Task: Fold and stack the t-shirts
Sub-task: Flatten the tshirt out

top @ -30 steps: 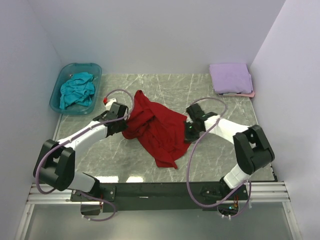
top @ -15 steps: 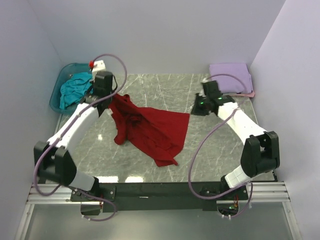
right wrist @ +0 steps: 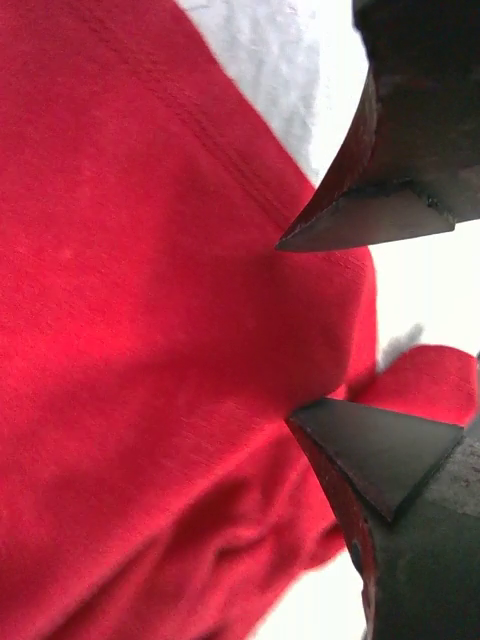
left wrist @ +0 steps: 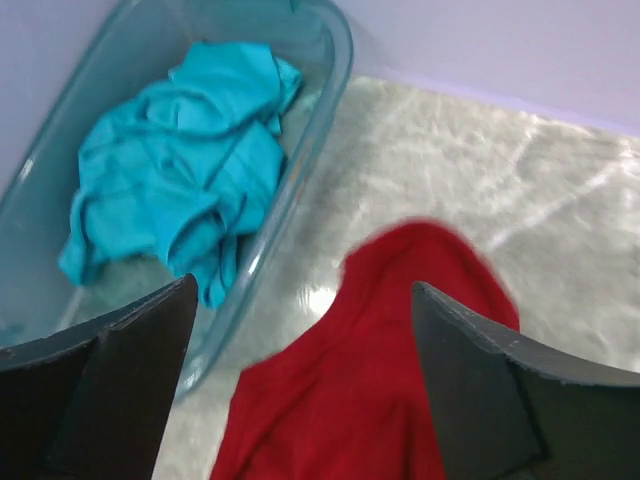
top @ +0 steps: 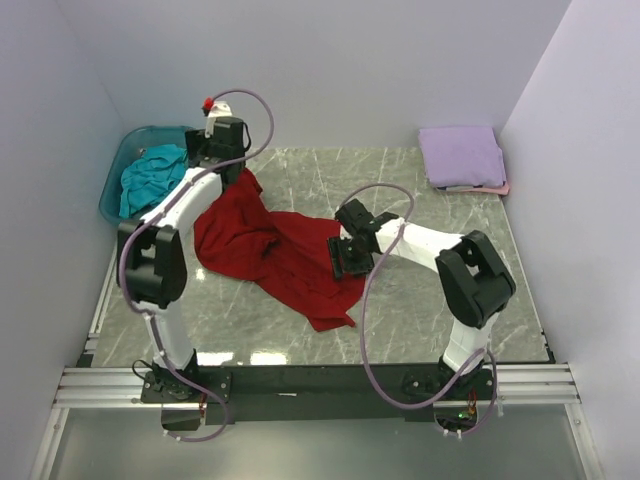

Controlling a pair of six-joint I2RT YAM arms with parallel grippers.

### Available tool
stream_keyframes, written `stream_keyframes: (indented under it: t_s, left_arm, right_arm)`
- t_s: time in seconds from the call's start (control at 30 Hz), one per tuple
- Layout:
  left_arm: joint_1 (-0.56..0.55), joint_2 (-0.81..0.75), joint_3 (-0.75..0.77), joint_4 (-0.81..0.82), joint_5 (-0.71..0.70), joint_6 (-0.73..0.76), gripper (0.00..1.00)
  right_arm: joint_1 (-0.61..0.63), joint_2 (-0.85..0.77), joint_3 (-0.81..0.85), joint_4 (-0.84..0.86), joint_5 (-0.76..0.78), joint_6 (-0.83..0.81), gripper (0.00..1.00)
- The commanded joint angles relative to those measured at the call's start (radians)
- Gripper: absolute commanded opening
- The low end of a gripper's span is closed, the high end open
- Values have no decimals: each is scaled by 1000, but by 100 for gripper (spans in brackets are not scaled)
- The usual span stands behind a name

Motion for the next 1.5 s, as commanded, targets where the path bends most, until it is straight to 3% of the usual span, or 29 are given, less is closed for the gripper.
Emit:
stream_keyframes:
  t_s: [0.0, 0.1, 0.13, 0.17, 0.23, 0.27, 0.4, 0.5, 0.53, 0.7, 0.83, 1.0, 1.27, 1.47]
  left_arm:
    - [-2, -192, -58, -79, 66, -174, 95]
    - [-2, -321, -193, -150, 155, -263, 95]
    - [-2, -356, -232, -171, 205, -278, 96]
    - [-2, -420, -308, -179, 228, -289, 96]
    - [-3, -486, -387, -202, 303, -323, 96]
    - [-3, -544, -457, -214, 334, -341, 96]
    - [-9, -689, -663, -222, 503, -511, 96]
    - [-52, -786, -828, -184, 578, -646, 96]
    - [-83, -809, -864, -170, 584, -683, 95]
    - [-182, -921, -1046, -14, 658, -994, 94]
    - [-311, -942, -1137, 161, 602, -1197, 99]
    - [-417, -818, -1152, 276, 468, -1392, 99]
    - [-606, -499, -1039, 366, 304, -1533, 90]
    - [-652, -419, -1022, 404, 183, -1567, 80]
  right_arm:
    - [5, 38, 82, -12, 33, -35, 64]
    - [5, 72, 102, -38, 69, -69, 45]
    - [0, 77, 106, -48, 94, -75, 25]
    - [-9, 78, 108, -52, 121, -80, 16]
    - [-73, 68, 113, -61, 186, -74, 1]
    - [-104, 57, 116, -61, 206, -63, 0]
    - [-277, 15, 128, -43, 232, -4, 1]
    - [-321, 12, 162, -49, 237, -6, 20]
    - [-318, 8, 163, -45, 238, -3, 32]
    - [-298, -124, 33, 58, 117, 23, 60]
    - [-295, -241, -103, 135, 22, 54, 63]
    - [-295, -366, -269, 219, -70, 95, 63]
    - [-298, -445, -364, 261, -133, 95, 63]
    - [-302, -459, -375, 273, -151, 89, 63]
